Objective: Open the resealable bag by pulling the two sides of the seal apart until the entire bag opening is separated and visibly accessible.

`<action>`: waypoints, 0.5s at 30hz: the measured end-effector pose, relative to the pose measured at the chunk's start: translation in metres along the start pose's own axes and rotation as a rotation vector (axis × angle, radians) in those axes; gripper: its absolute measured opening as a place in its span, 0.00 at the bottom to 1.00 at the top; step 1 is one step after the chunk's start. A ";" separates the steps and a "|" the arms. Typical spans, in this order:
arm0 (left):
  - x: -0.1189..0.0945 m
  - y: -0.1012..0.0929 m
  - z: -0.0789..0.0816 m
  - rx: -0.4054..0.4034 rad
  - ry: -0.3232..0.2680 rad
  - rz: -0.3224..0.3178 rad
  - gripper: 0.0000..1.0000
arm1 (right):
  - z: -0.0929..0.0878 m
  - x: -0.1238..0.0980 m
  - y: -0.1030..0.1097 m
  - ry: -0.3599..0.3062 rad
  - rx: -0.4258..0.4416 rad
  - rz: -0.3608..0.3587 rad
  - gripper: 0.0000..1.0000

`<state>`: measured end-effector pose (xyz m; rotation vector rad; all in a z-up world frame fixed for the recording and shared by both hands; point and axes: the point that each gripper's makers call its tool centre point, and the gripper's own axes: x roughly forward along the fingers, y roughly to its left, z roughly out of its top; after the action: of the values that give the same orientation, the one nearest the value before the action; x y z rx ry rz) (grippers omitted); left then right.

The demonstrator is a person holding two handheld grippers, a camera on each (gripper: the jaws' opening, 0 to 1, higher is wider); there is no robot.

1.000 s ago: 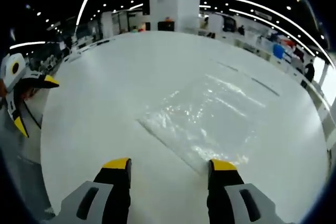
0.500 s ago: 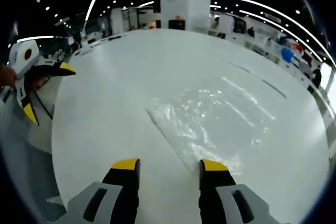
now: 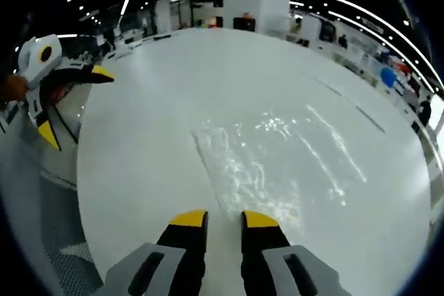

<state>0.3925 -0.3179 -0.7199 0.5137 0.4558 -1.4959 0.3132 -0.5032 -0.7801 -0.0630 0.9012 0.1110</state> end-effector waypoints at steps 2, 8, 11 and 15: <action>-0.001 -0.002 0.003 -0.001 -0.013 -0.009 0.88 | -0.001 -0.001 0.001 0.010 -0.011 0.004 0.12; -0.001 -0.001 0.004 0.002 -0.019 -0.007 0.88 | -0.005 -0.003 0.006 0.025 -0.042 0.002 0.05; -0.001 -0.001 0.004 -0.002 -0.019 -0.005 0.88 | -0.004 -0.002 0.009 0.029 -0.058 0.008 0.01; -0.001 -0.002 0.003 0.005 -0.014 -0.006 0.87 | -0.004 -0.004 0.019 0.037 -0.102 0.038 0.00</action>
<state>0.3901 -0.3187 -0.7172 0.5060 0.4432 -1.5063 0.3050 -0.4848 -0.7798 -0.1426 0.9337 0.1919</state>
